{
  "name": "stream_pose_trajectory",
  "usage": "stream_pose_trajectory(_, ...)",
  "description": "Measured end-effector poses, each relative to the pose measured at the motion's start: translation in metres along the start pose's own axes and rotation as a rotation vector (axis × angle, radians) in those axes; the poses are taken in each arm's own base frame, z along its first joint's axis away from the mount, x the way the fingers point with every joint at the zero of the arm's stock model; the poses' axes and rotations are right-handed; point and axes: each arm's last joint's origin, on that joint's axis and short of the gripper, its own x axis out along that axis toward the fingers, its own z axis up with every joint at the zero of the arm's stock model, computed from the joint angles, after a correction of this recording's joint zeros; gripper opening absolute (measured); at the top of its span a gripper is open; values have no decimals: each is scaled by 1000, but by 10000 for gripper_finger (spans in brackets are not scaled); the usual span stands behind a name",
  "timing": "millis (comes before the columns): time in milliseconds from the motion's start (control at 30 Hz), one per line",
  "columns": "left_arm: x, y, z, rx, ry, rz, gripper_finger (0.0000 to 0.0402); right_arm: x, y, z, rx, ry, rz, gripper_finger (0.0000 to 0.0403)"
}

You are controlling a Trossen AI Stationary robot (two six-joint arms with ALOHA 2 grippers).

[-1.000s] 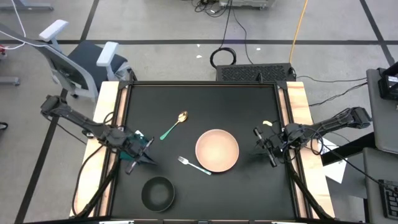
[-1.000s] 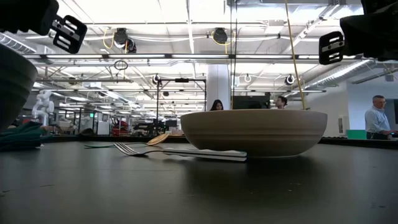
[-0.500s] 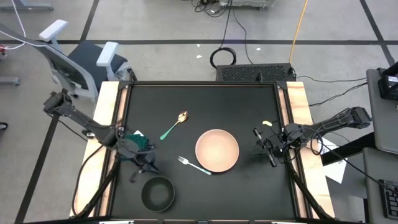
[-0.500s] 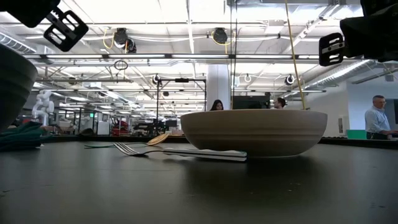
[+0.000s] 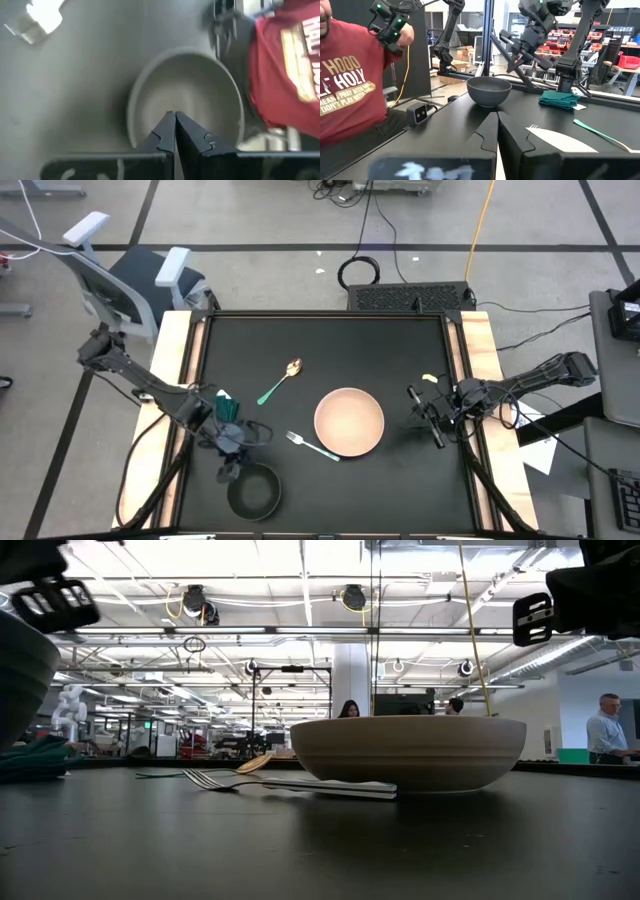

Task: Set table place
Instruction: Put the black bowl on top of the brown plate

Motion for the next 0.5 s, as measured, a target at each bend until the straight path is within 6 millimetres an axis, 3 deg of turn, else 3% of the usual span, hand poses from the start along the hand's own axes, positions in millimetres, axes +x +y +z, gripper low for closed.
stream_pose_trajectory(200,11,-2,-3,-49,113,-48,14,0,0,0,0,0,0,0)
stream_pose_trajectory(500,11,0,-1,-148,112,-42,15,0,0,0,0,0,-1,0)
